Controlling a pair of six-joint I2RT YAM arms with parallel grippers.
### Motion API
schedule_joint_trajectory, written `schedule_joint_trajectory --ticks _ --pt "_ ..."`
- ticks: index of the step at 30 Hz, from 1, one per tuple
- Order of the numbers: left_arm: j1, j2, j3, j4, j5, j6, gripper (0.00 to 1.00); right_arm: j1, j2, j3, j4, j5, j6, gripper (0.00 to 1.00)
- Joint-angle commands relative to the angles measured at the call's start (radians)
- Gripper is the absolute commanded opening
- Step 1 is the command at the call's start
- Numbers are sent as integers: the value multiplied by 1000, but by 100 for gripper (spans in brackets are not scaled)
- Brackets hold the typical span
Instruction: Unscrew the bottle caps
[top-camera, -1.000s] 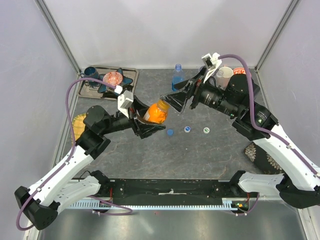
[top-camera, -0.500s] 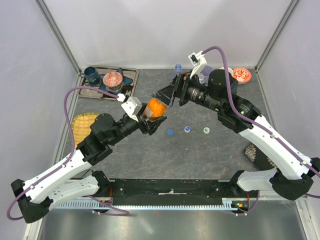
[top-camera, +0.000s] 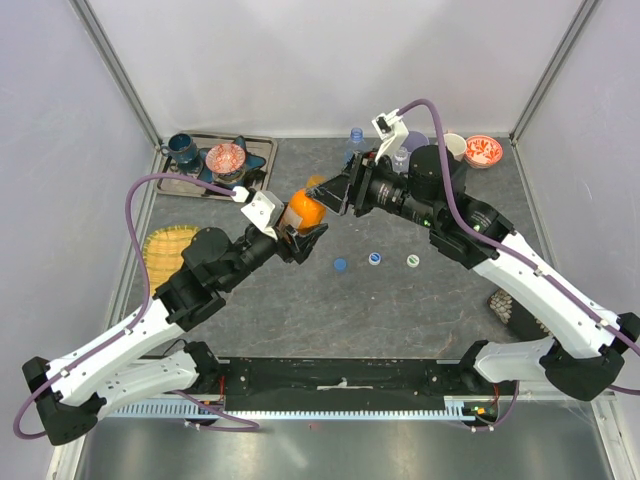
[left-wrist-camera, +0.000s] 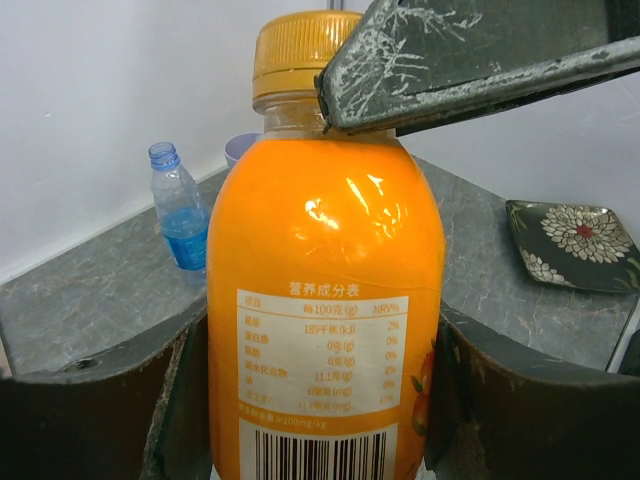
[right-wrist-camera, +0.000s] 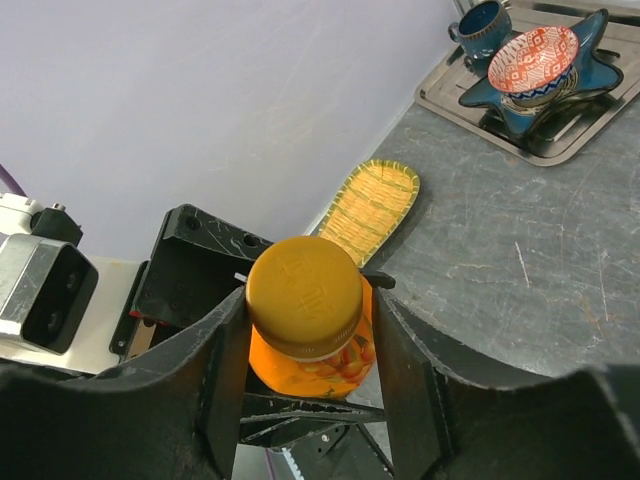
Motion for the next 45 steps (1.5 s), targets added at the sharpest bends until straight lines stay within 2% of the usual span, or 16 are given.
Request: schedule_joint_trajectory --ticks 1,3,7,12,21,26,29,32,33,34,40,42,43,45 --pt "-5 -9 19 42 -22 36 33 5 -28 -16 50 31 1 55" --pt "-6 -11 18 41 -22 37 33 3 -36 -24 62 37 1 57" --pt "-6 -9 16 39 -19 33 33 3 -35 -19 76 55 10 76" --pt "-8 -6 12 36 -16 30 33 3 -33 -7 87 66 12 78" --pt "-8 -8 9 34 -15 30 33 5 -28 -30 113 60 17 64" --pt "-8 -6 7 36 -12 28 33 3 -33 -37 127 69 20 59" --pt "-8 -6 7 36 -12 28 33 3 -30 -39 128 63 18 51" --pt "-8 -6 9 36 -13 27 33 5 -34 -54 131 66 20 27" --pt "-8 -6 9 34 -12 28 33 5 -38 -65 130 66 20 10" --pt "-8 -8 9 36 -12 28 33 5 -38 -70 128 69 20 1" --pt "-6 -11 27 12 2 22 38 5 -67 -113 124 63 -25 0" --pt "-6 -11 47 -10 49 19 38 5 -68 -111 113 25 -54 0" --pt "-5 -14 55 -15 89 -8 38 3 -70 -109 113 -13 -93 0" --pt "12 -17 76 -18 270 -29 37 3 -73 -103 116 -151 -132 0"
